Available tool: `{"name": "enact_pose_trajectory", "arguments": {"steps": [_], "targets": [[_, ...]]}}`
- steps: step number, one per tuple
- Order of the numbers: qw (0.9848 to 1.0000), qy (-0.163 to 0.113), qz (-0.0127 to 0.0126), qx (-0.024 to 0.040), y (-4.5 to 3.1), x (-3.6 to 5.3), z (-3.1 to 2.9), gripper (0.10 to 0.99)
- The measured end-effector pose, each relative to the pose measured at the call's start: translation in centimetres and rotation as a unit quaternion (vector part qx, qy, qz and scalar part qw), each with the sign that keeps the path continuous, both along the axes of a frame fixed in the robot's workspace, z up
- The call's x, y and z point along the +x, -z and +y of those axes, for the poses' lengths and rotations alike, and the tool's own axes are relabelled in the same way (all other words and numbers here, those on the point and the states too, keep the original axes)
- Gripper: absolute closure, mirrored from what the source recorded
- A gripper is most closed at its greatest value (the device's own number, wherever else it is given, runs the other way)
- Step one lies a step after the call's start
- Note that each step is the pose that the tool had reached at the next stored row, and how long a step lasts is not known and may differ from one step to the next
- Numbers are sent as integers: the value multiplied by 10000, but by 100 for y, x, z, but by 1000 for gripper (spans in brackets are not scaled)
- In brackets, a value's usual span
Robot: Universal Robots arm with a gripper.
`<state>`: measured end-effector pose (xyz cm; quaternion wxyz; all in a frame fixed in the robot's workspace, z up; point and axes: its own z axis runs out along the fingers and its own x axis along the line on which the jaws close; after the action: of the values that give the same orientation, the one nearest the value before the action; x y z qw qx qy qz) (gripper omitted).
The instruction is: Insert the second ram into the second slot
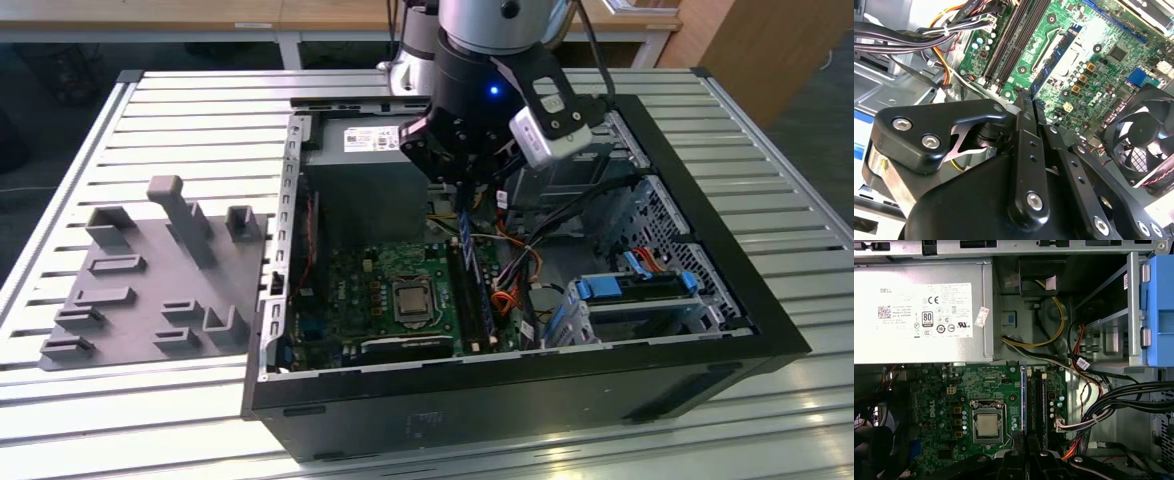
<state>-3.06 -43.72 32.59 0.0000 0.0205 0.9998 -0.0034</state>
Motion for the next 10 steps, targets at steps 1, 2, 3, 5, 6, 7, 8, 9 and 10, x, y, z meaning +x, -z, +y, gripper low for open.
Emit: {"name": "enact_pose_trajectory", "arguments": {"steps": [1, 2, 3, 5, 6, 7, 8, 9, 10], "targets": [[10000, 0, 0, 0, 3, 0, 0, 945], [10000, 0, -1, 1, 6, 0, 0, 945], [10000, 0, -1, 2, 9, 0, 0, 945], [10000, 0, 0, 1, 15, 0, -1, 945], [10000, 0, 0, 0, 17, 0, -1, 945], [10000, 0, 0, 0, 19, 0, -1, 945], [10000, 0, 0, 0, 20, 0, -1, 945], [10000, 0, 0, 0, 22, 0, -1, 945], [10000, 0, 0, 1, 23, 0, -1, 945]]}}
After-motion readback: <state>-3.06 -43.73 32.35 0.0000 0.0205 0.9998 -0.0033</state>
